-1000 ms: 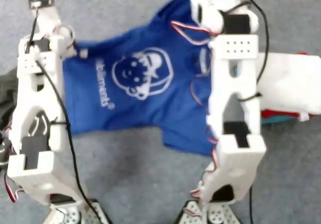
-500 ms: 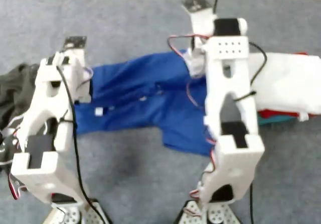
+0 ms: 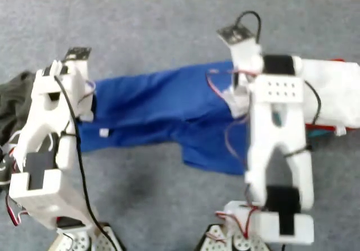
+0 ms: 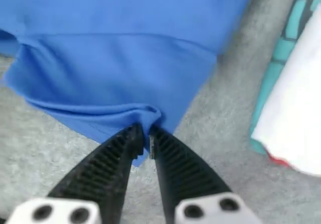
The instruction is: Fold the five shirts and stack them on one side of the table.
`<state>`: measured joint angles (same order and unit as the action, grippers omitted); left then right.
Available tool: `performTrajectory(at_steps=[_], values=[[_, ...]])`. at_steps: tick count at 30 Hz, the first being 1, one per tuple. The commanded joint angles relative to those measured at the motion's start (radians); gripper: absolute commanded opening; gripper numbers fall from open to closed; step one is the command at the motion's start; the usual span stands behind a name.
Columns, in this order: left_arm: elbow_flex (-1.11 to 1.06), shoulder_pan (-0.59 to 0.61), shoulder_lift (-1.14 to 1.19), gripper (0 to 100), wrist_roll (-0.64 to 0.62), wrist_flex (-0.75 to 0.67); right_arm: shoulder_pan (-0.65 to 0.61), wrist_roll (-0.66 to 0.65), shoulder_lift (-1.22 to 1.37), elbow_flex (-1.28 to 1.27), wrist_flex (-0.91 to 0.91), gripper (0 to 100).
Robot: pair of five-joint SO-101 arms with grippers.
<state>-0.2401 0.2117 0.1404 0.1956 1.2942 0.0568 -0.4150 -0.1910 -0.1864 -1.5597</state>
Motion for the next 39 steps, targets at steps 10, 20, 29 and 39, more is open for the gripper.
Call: performTrajectory(at_steps=[10,20,29,39], values=[[0.001,0.022,-0.017,3,0.101,0.052,0.1,-0.037,-0.325,-0.308,0.084,1.3],[0.065,0.019,-0.104,3,0.118,0.242,0.018,-0.04,-0.366,-0.581,0.21,1.3],[0.024,-0.028,-0.101,3,0.129,0.276,0.018,-0.049,-0.36,-0.582,0.212,1.3],[-0.024,0.03,-0.057,9,0.13,0.272,0.015,-0.049,-0.36,-0.581,0.204,2.3]])
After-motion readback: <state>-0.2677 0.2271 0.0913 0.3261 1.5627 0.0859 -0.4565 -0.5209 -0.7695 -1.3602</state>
